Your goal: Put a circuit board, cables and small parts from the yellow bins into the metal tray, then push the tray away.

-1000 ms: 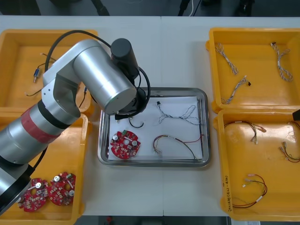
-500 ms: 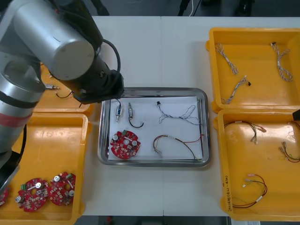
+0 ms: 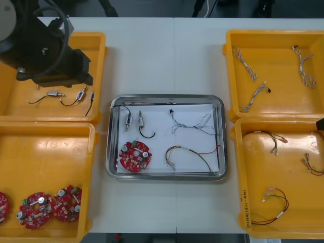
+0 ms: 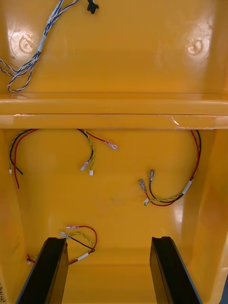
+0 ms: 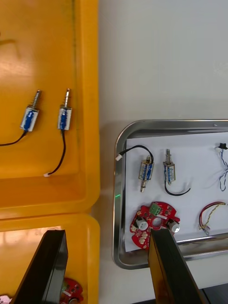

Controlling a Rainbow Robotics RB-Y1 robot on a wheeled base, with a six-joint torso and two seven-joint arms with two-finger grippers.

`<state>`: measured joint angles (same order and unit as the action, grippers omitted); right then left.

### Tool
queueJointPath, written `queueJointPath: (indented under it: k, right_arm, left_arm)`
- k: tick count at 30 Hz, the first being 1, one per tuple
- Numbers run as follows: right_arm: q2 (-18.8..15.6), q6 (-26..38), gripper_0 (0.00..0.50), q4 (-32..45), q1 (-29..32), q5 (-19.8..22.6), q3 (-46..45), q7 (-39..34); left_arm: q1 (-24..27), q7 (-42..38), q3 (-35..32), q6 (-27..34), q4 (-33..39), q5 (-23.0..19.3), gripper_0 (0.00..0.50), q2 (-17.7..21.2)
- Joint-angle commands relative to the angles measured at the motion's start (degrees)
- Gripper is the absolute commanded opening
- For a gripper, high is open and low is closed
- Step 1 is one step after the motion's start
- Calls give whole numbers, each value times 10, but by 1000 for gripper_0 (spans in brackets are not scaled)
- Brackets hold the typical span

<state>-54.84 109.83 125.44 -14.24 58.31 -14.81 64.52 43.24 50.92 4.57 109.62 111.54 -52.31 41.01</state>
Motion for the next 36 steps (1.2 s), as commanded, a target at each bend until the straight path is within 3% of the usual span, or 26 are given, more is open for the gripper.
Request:
queueJointPath:
  k: [1,7,17,22,28,36]
  right_arm:
    - [5,2,500,14,-6,-1,-15,11]
    - [5,2,500,14,-7,-1,-16,11]
    - [-4,2,500,14,-13,15,-13,10]
    - [-19,2,500,14,-61,37,32,16]
    - [-17,2,500,14,-138,30,121,9]
    - [23,2,500,14,-232,22,220,8]
  left_arm:
    - [-32,63,-55,4,21,-31,500,66]
    - [-88,121,-98,4,36,-36,500,99]
    - [-178,182,-161,4,71,-29,500,113]
    - [-226,192,-199,4,96,-28,500,115]
    - [-272,200,-225,4,126,-13,500,121]
    - [-314,208,-255,4,145,-18,500,133]
